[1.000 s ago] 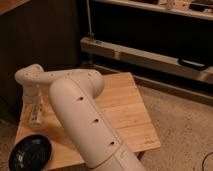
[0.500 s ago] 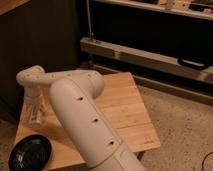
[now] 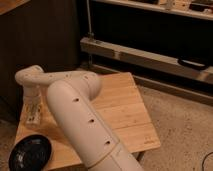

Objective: Place the bottle in the ceramic bowl

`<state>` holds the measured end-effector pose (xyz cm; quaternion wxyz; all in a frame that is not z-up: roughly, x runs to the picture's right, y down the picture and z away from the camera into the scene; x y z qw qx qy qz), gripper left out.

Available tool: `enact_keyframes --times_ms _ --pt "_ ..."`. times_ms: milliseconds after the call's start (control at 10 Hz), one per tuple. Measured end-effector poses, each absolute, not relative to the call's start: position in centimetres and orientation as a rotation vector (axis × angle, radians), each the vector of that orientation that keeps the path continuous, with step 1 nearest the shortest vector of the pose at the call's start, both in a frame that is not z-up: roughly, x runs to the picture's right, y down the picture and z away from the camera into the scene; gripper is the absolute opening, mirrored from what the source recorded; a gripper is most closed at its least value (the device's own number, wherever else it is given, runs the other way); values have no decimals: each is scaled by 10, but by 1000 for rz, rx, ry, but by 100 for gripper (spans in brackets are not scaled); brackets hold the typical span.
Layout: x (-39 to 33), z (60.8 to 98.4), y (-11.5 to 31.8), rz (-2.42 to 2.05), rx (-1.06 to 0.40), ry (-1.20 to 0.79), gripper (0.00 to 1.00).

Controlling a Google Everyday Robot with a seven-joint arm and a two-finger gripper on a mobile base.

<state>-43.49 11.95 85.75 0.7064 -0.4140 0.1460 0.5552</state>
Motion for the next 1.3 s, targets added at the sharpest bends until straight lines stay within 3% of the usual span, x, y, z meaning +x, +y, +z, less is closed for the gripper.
enact_keyframes --times_ms 100,200,400,800,1300 --pt "-434 858 119 1230 -922 330 27" --pt "-435 858 119 1227 -937 337 13" --pt "-434 860 118 1225 -951 344 1" --pt "-431 849 106 1195 -999 306 0" --pt "-409 781 55 1106 -1040 171 0"
